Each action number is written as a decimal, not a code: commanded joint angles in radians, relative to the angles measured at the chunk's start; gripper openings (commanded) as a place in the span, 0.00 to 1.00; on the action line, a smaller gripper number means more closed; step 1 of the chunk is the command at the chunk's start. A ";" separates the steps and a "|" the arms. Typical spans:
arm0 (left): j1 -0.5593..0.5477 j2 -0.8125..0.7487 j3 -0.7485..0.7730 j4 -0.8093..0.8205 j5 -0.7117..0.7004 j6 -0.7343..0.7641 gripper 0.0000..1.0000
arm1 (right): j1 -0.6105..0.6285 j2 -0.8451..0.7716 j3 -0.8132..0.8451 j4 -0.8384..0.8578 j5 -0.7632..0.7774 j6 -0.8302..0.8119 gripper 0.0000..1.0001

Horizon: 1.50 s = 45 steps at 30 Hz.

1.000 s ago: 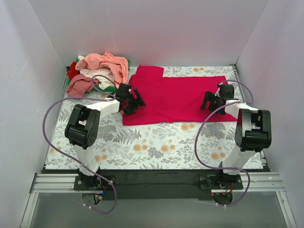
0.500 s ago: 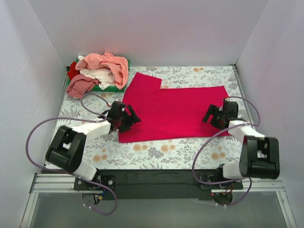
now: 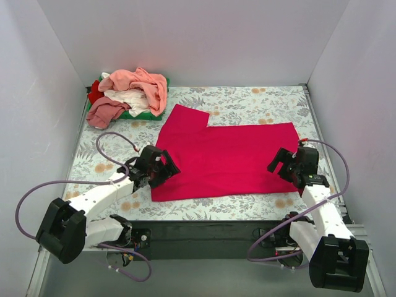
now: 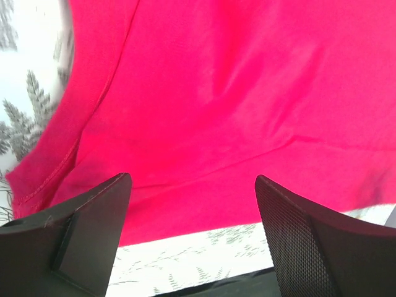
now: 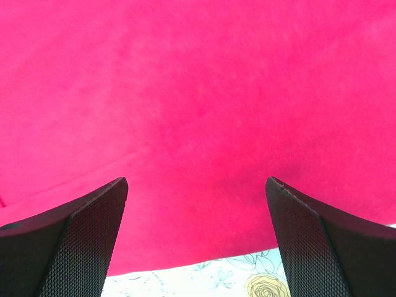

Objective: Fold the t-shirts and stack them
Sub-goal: Fold the tshirt

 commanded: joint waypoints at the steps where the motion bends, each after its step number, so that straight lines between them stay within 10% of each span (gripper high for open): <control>1: -0.005 -0.023 0.139 -0.088 -0.125 0.027 0.80 | -0.005 0.001 0.126 -0.020 -0.009 -0.058 0.98; 23: 0.122 1.344 1.751 -0.202 -0.439 0.530 0.88 | -0.005 0.247 0.243 0.072 -0.018 -0.103 0.98; 35: 0.158 1.493 1.793 -0.010 -0.470 0.701 0.88 | -0.005 0.322 0.243 0.104 -0.038 -0.115 0.98; 45: 0.158 1.561 1.811 0.005 -0.472 0.707 0.58 | -0.005 0.350 0.241 0.121 -0.037 -0.121 0.98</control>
